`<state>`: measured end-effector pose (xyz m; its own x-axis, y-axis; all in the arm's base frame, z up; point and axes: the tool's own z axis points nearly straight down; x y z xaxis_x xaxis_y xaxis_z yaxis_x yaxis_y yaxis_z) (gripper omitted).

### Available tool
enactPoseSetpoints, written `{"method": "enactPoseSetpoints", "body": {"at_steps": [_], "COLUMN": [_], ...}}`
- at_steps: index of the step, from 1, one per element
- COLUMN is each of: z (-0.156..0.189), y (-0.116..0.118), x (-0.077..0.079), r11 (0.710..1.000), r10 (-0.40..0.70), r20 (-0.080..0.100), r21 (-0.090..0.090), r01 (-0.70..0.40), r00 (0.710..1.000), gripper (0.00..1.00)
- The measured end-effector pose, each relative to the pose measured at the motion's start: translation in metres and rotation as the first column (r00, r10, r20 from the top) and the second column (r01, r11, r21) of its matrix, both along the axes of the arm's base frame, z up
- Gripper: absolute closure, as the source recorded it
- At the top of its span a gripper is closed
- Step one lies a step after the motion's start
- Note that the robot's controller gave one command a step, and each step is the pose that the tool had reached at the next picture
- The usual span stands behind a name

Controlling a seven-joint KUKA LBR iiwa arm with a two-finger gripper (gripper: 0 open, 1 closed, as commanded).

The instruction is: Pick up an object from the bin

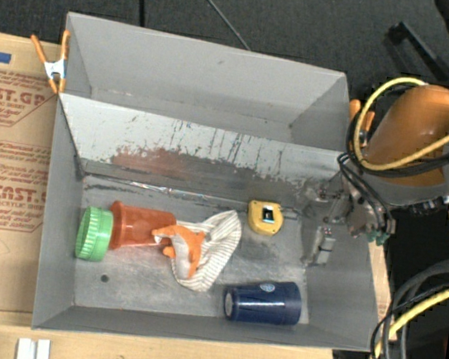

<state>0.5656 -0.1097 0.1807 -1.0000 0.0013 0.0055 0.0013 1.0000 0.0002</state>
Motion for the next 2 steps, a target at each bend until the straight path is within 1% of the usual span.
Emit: {"method": "enactPoseSetpoints", "body": {"at_steps": [1, 2], "z": [0.005, -0.025], "y": [0.001, 0.042], "x": [0.002, -0.004], "r11": [1.0, 1.0], "r10": [0.002, -0.002], "r20": [0.008, 0.012], "r21": [-0.001, -0.003], "r01": [-0.002, 0.002], "r00": [1.0, 1.0], "gripper": [0.0, 0.0]}}
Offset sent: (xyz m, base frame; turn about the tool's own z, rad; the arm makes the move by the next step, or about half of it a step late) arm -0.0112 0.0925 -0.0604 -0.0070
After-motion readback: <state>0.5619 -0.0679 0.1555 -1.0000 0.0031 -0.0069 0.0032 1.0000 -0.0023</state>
